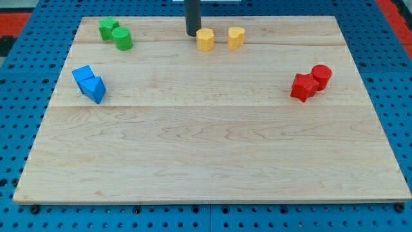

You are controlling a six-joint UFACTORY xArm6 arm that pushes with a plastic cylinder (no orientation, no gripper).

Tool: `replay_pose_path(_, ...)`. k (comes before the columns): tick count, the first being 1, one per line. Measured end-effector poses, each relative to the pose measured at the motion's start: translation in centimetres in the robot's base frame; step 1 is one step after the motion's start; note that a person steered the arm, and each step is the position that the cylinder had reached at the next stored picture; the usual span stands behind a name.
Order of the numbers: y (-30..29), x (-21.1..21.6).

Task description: Slide green star down a bit

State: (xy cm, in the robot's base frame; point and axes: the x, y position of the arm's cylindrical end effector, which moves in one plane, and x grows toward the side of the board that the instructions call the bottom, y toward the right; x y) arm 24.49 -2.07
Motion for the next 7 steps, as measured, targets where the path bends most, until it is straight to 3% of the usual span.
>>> replay_pose_path(2, 1.4, 0.2)
replay_pose_path(4, -4.5, -5.2)
replay_pose_path(7, -6.6, -5.3)
